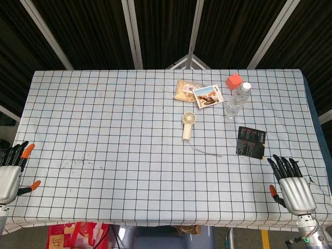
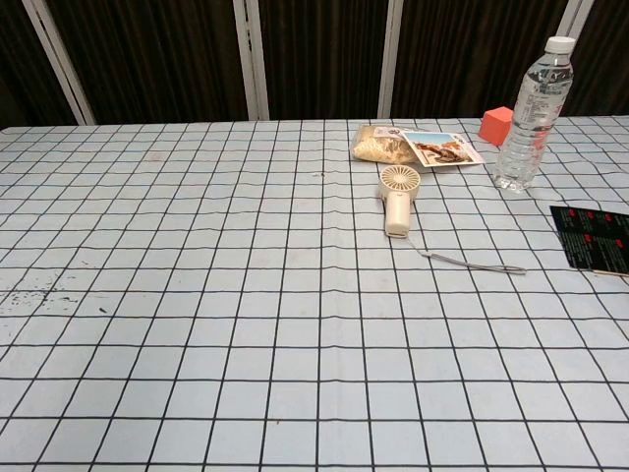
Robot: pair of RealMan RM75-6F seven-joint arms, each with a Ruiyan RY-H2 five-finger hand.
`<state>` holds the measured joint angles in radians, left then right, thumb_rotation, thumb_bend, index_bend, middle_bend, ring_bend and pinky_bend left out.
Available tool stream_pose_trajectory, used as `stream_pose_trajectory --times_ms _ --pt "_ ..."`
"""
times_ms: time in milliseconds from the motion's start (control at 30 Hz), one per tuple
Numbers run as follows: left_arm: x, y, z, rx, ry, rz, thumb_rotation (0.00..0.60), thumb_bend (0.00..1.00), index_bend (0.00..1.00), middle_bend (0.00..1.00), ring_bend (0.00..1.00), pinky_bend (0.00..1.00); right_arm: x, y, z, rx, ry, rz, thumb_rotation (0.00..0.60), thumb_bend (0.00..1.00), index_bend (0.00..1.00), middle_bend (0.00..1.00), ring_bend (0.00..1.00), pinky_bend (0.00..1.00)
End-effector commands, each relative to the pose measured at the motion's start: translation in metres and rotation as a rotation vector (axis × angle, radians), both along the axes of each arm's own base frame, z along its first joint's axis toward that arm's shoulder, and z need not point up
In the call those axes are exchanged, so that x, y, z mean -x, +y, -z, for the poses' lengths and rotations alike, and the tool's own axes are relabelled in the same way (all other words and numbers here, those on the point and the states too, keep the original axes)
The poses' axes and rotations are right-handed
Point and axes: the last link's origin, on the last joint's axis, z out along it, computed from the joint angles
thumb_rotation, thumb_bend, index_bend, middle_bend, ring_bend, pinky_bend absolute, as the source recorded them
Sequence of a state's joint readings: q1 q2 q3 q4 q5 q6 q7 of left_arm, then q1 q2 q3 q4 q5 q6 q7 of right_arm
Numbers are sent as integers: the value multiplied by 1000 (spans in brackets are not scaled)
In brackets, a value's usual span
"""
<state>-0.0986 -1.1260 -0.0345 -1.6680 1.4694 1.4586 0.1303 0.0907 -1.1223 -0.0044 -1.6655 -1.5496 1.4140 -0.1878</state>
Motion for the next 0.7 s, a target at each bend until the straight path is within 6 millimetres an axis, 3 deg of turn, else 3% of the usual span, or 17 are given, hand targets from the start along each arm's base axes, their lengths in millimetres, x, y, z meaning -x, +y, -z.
stream_pose_trajectory --times_ms 33,467,567,633,700 --pt "0 0 0 -1 1 0 600 88 0 0 0 0 0 0 0 -1 -1 -1 600 473 0 0 0 0" --pt "0 -2 -1 -3 0 1 600 88 0 0 0 0 -7 -5 5 -10 -35 -18 600 473 0 0 0 17" --pt "0 -1 -1 0 -4 3 600 88 0 0 0 0 -14 -13 10 -29 -66 -17 600 473 0 17 57 214" --pt "0 -1 -2 1 -8 5 600 88 0 0 0 0 -22 -25 15 -45 -85 -23 600 472 0 123 209 400" --pt "-1 0 -3 0 -12 7 600 88 0 0 0 0 -31 -37 20 -57 -85 -42 600 473 0 316 417 566"
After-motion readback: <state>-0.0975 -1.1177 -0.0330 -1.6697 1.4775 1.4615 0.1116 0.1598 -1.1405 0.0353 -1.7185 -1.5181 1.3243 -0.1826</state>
